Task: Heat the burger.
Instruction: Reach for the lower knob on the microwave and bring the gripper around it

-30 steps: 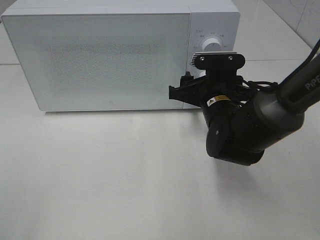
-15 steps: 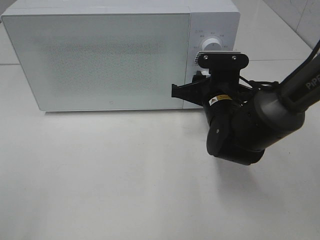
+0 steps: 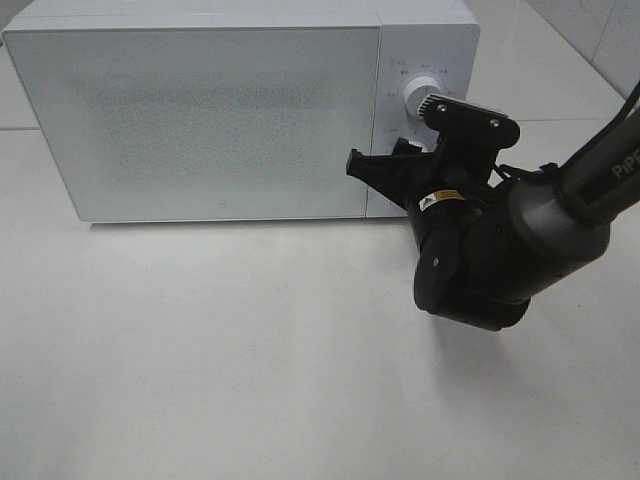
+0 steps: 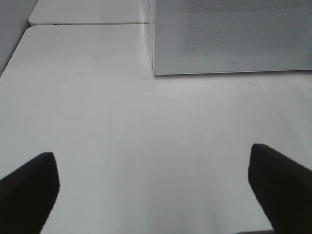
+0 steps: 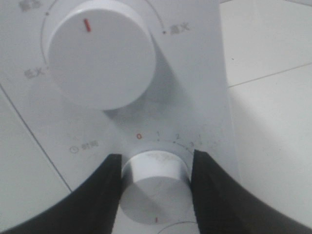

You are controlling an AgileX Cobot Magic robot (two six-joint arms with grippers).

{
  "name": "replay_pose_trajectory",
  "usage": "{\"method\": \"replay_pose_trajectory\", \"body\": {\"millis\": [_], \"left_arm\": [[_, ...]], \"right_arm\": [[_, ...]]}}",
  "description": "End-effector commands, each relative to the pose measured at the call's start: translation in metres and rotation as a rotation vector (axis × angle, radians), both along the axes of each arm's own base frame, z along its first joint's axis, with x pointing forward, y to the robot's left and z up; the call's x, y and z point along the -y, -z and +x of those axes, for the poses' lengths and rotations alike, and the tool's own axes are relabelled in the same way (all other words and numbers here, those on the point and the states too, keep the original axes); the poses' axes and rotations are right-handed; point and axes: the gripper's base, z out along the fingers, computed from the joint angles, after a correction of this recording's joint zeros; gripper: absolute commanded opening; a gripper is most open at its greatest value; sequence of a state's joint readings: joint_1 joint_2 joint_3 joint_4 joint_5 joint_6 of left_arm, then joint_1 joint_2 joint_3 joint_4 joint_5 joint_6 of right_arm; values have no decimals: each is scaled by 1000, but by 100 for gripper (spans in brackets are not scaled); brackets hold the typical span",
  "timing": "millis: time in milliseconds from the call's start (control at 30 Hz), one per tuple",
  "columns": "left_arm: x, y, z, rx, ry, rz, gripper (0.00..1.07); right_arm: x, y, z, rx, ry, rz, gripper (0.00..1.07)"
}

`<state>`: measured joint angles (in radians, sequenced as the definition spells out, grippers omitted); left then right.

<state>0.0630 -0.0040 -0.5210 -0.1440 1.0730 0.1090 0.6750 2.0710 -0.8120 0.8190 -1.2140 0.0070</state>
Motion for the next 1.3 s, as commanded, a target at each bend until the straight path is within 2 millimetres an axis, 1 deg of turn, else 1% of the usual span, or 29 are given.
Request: {"method": "replay_pose_trajectory", "body": {"millis": [33, 67, 100, 133, 200, 233, 267, 333, 367, 400, 433, 467, 500, 567, 600, 633, 700, 733, 767, 833, 1067, 1200, 1267, 1300], "left_arm": [[1, 1, -3, 14, -2, -13, 98], [1, 1, -3, 14, -2, -13, 98], [1, 1, -3, 14, -2, -13, 98], [1, 1, -3, 14, -2, -13, 98], [1, 1, -3, 14, -2, -13, 98], [1, 1, -3, 14, -2, -13, 98], [1, 1, -3, 14, -2, -13, 98], [1, 1, -3, 14, -2, -13, 98], [1, 1, -3, 14, -2, -13, 98], [1, 1, -3, 14, -2, -13, 98], [1, 1, -3, 14, -2, -13, 98], [1, 1, -3, 14, -2, -13, 98], [1, 1, -3, 14, -2, -13, 98], [1, 1, -3, 14, -2, -13, 98], [1, 1, -3, 14, -2, -13, 98], [1, 1, -3, 14, -2, -13, 98], [1, 1, -3, 14, -2, -13, 98], [1, 1, -3, 14, -2, -13, 98], [1, 1, -3, 14, -2, -13, 98], [1, 1, -3, 14, -2, -13, 98], [1, 1, -3, 14, -2, -13, 98], [1, 1, -3, 14, -2, -13, 98], [1, 1, -3, 14, -2, -13, 98], [1, 1, -3, 14, -2, -13, 98]], "right_arm": [[-1, -5, 2, 49, 14, 124, 8], [-1, -5, 2, 49, 14, 124, 8], [-2, -3, 2, 37, 21, 190, 8], [-2, -3, 2, 37, 21, 190, 8], [-2, -1, 1, 16, 32, 287, 10], [-2, -1, 1, 16, 32, 287, 10], [-3, -1, 1, 12, 42, 349, 10], [-3, 0, 1, 7, 46, 375, 10], [-3, 1, 1, -8, 58, 454, 11], [-3, 1, 1, -8, 58, 454, 11], [-4, 3, 0, -26, 73, 536, 11], [-4, 3, 0, -26, 73, 536, 11], [-4, 4, 0, -36, 88, 611, 11], [-4, 5, 0, -40, 95, 644, 12], [-4, 5, 0, -39, 111, 719, 12], [-4, 5, 0, -39, 111, 719, 12], [-4, 5, 0, -35, 131, 815, 12], [-4, 5, 0, -35, 131, 815, 12], [-4, 5, 0, -35, 143, 869, 13], [-5, 6, 0, -39, 147, 886, 13], [-6, 11, -2, -94, 206, 1061, 14], [-6, 11, -1, -93, 221, 1111, 14], [-8, 9, 1, -86, 235, 1181, 14], [-8, 9, 1, -86, 235, 1181, 14]]}}
